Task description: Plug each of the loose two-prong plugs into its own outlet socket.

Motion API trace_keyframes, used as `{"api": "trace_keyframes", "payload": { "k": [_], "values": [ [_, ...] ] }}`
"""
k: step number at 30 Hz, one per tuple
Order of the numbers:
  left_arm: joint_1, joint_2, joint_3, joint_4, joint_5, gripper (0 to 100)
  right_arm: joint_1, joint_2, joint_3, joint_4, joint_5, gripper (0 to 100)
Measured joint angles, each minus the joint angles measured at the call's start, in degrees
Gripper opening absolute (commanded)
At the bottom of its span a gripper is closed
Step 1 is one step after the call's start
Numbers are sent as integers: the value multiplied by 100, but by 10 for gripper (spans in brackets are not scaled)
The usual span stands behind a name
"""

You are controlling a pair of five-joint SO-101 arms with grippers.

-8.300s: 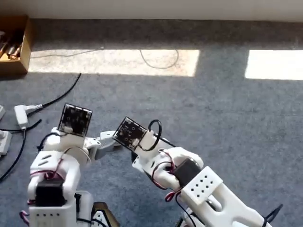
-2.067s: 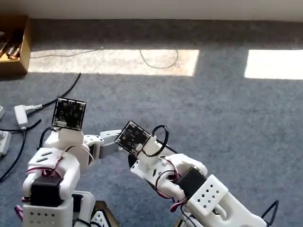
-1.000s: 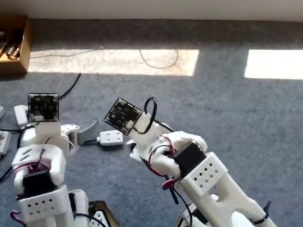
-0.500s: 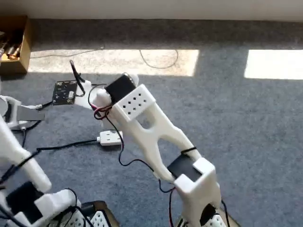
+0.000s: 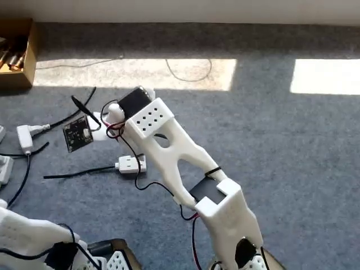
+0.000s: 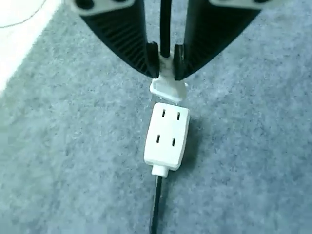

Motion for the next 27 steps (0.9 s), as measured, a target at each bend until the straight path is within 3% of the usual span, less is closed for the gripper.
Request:
{"api": "trace_keyframes", "payload": {
  "k": [12, 27],
  "values": [
    [-35, 211, -70, 0, -158, 454, 0, 0, 123, -818, -229, 9],
    [-44, 246, -70, -9, -158, 454, -325, 695, -26, -1029, -721, 9]
  ]
}}
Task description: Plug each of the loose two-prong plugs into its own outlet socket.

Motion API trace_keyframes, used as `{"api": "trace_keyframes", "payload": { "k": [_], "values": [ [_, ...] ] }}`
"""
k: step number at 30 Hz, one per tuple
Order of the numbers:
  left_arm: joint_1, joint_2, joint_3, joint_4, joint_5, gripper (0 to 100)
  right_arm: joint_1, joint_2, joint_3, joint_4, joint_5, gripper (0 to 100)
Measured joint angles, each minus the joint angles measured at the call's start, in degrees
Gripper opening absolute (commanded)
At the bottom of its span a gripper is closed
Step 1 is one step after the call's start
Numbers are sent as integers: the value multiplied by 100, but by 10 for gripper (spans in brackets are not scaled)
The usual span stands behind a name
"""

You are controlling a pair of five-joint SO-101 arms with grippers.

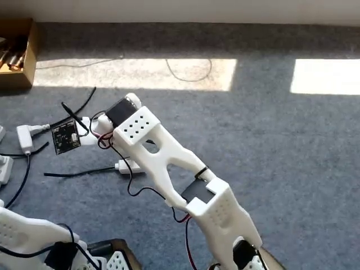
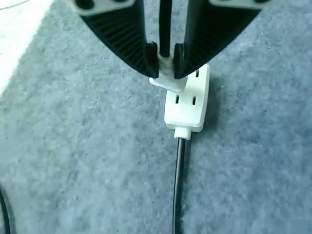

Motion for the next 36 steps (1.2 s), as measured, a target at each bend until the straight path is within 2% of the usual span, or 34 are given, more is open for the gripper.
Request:
{"api": "trace_keyframes", "payload": {
  "k": [9, 36],
  "values": [
    [0, 0, 0, 0, 0, 454, -53, 237, -1116, 923, -26, 9],
    [0, 0, 0, 0, 0, 454, -281, 246, -1160, 967, -325, 9]
  ]
}}
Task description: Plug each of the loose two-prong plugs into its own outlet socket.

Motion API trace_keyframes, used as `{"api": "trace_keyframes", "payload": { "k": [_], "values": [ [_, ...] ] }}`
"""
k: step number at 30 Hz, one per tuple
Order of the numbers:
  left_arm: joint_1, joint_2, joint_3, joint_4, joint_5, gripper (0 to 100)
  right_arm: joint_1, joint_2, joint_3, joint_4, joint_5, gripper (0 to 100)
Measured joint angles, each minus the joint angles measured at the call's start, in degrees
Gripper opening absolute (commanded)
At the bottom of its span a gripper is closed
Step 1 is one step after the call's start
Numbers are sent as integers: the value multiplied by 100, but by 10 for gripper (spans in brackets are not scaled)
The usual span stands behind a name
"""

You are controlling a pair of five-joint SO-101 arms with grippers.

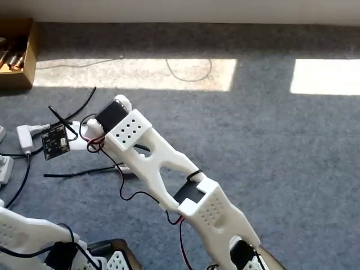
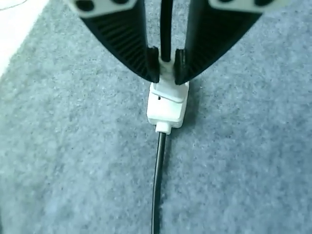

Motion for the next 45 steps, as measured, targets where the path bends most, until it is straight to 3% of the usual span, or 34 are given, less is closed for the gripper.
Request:
{"api": "trace_keyframes", "payload": {
  "k": [23, 45],
  "values": [
    [-9, 0, 0, 0, 0, 454, 273, 510, -246, 9, 1108, 9],
    [-9, 0, 0, 79, 0, 454, 290, 703, -308, 18, 1037, 9]
  ]
}}
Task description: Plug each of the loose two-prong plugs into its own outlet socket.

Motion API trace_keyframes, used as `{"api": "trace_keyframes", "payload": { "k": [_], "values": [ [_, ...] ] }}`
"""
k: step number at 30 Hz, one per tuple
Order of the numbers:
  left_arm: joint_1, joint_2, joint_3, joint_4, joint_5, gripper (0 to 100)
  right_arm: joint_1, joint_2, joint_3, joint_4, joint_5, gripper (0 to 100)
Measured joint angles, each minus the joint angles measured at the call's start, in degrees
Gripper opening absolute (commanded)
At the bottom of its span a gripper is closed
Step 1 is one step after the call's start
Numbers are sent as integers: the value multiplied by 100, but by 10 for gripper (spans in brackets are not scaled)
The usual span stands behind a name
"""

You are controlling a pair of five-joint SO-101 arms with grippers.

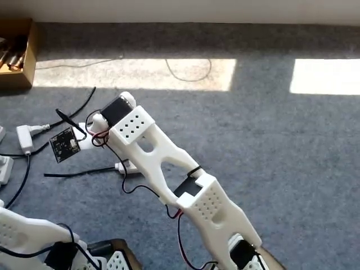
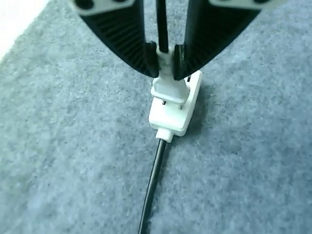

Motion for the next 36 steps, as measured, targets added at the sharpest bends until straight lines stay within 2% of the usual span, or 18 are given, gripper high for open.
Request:
{"api": "trace_keyframes", "payload": {
  "k": [11, 19, 36],
  "values": [
    [0, 0, 0, 0, 0, 454, 35, 211, -9, 0, -35, 9],
    [18, 0, 0, 422, 0, 454, 114, 220, 62, 0, -26, 9],
    [18, 0, 0, 519, 0, 454, -246, 220, 18, -149, -378, 9]
  ]
}}
